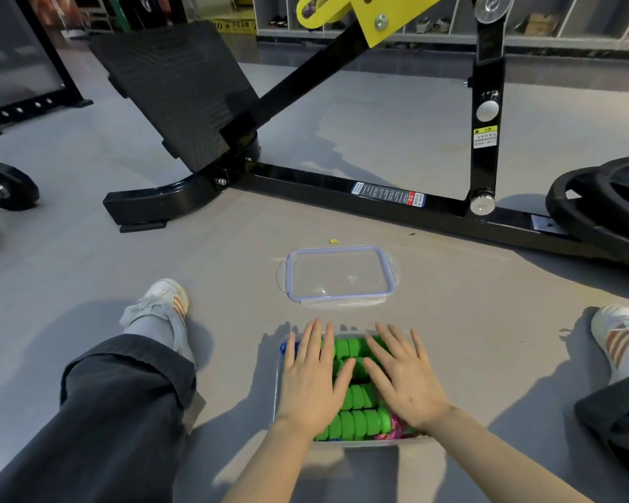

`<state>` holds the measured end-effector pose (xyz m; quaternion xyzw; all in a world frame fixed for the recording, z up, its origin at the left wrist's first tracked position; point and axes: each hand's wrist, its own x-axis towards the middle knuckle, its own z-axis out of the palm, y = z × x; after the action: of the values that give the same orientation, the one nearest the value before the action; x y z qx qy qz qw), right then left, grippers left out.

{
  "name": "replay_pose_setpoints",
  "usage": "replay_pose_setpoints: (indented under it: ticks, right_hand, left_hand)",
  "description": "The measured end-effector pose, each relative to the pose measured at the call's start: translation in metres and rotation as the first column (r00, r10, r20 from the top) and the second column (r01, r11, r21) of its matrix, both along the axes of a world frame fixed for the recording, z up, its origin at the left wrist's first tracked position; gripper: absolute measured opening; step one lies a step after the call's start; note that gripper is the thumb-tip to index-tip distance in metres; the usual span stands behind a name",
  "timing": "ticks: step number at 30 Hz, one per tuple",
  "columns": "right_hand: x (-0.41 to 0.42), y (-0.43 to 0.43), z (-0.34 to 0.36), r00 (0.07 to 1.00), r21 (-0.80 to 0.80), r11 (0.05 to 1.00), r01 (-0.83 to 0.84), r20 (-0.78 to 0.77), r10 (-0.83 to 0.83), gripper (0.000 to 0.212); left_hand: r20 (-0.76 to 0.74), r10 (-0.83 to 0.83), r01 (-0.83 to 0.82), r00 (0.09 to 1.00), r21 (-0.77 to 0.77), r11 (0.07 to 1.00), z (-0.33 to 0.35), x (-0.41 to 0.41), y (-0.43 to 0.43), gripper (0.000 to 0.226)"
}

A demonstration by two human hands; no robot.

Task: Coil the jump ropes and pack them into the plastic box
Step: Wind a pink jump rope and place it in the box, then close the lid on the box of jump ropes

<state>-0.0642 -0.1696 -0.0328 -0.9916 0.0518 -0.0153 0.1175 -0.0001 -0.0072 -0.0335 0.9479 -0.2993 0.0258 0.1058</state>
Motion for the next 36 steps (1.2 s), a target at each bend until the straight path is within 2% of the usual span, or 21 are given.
replay_pose_setpoints:
  ticks: [2,4,6,9,16,21,23,26,32,36]
  right_hand:
    - [0.02,-0.009,0.014,0.993,0.048,0.996,0.077,0.083,-0.081,0.103]
    - [0.047,-0.021,0.027,0.984,0.063,0.988,0.141,0.104,-0.147,0.089]
    - [0.074,-0.034,0.035,0.979,0.035,0.98,0.194,0.059,-0.196,0.067]
    - [0.109,-0.058,0.028,0.966,-0.036,0.966,0.257,-0.02,-0.258,0.046]
    - [0.164,-0.106,-0.016,0.871,-0.165,0.882,0.441,-0.16,-0.465,0.046]
    - [0.178,-0.12,-0.04,0.81,-0.182,0.836,0.517,-0.212,-0.547,0.045]
    - [0.179,-0.123,-0.046,0.787,-0.096,0.817,0.569,-0.224,-0.575,0.041]
    - [0.179,-0.125,-0.051,0.748,0.139,0.737,0.661,-0.198,-0.634,0.035]
    - [0.17,-0.117,-0.027,0.639,0.451,0.533,0.716,-0.117,-0.76,0.022]
    - [0.157,-0.114,0.018,0.601,0.567,0.481,0.668,-0.031,-0.798,0.025]
  left_hand:
    - [0.059,0.039,-0.037,0.997,-0.045,0.998,0.018,0.024,-0.007,0.07]
    - [0.087,0.089,-0.085,0.992,-0.043,0.995,0.037,0.053,-0.014,0.073]
    - [0.099,0.102,-0.105,0.99,0.033,0.994,0.046,0.083,-0.019,0.076]
    - [0.051,0.182,-0.189,0.982,0.184,0.965,0.036,0.126,-0.022,0.057]
    - [0.001,0.393,-0.373,0.92,0.315,0.873,-0.014,0.202,-0.025,0.053]
    - [-0.04,0.454,-0.414,0.89,0.347,0.842,-0.047,0.219,-0.028,0.056]
    - [-0.094,0.443,-0.404,0.892,0.274,0.873,-0.052,0.218,-0.028,0.049]
    - [-0.194,0.471,-0.466,0.86,0.077,0.882,-0.057,0.216,-0.029,0.039]
    - [-0.225,0.536,-0.581,0.814,-0.335,0.741,-0.041,0.208,-0.024,0.027]
    - [-0.192,0.581,-0.591,0.791,-0.49,0.641,0.004,0.195,-0.019,0.019]
